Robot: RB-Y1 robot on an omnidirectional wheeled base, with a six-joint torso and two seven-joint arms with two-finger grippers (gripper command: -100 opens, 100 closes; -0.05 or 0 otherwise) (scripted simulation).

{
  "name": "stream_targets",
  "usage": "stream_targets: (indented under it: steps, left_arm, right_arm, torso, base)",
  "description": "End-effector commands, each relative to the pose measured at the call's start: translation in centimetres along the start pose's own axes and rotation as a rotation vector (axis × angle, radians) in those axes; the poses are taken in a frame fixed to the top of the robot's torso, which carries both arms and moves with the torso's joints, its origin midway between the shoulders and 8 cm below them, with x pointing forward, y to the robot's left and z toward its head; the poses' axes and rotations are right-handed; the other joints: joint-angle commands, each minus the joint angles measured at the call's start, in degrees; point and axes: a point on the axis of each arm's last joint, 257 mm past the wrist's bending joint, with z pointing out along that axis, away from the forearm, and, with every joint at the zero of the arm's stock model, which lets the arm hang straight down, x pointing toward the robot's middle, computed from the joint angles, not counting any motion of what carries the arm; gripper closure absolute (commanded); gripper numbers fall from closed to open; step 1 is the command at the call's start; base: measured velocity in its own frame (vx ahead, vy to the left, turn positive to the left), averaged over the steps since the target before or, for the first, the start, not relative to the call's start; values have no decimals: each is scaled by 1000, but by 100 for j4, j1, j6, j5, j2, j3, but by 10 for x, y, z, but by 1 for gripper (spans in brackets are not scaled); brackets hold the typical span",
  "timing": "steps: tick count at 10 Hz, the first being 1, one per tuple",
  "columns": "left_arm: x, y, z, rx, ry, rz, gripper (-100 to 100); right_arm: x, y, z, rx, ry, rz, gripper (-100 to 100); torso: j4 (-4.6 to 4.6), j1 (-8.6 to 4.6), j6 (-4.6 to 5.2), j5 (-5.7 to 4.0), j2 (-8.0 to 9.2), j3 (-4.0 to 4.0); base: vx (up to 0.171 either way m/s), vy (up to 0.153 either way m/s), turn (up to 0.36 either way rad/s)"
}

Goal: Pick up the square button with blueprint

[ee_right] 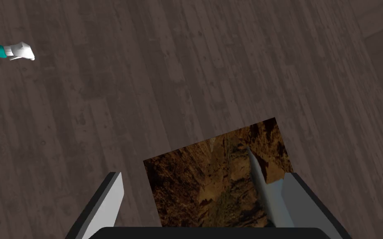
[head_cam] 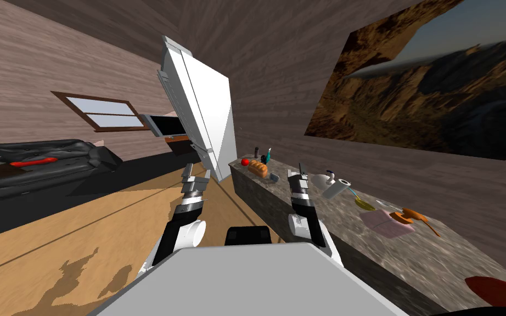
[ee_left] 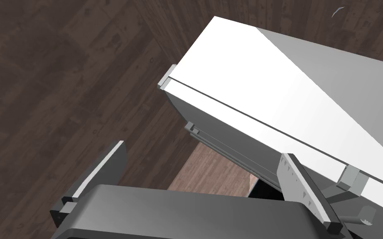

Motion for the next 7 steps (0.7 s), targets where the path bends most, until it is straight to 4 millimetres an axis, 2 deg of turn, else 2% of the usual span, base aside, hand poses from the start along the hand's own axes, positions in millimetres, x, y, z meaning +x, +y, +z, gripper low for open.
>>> stream_targets:
  steps: [1, 4, 6, 7]
  left_arm:
    - [0, 0, 0, 0, 0, 0, 0]
    - [0, 0, 0, 0, 0, 0, 0]
    - [0, 0, 0, 0, 0, 0, 0]
    - [0, 0, 0, 0, 0, 0, 0]
  right_arm:
    - [3, -5, -1, 13, 37, -24, -100]
    - [8, -15, -4, 40, 96, -64, -100]
    - [12, -30, -8, 77, 156, -109, -100]
    - [13, -30, -8, 77, 163, -114, -100]
  torso:
    - [0, 0, 0, 0, 0, 0]
    - [0, -6, -1, -1, -1, -1]
    - [0, -4, 0, -1, -1, 0]
    - [0, -5, -1, -1, -1, -1]
  base:
    - [0, -2, 20]
    - [2, -7, 31]
    - [2, -5, 41]
    - [2, -7, 24]
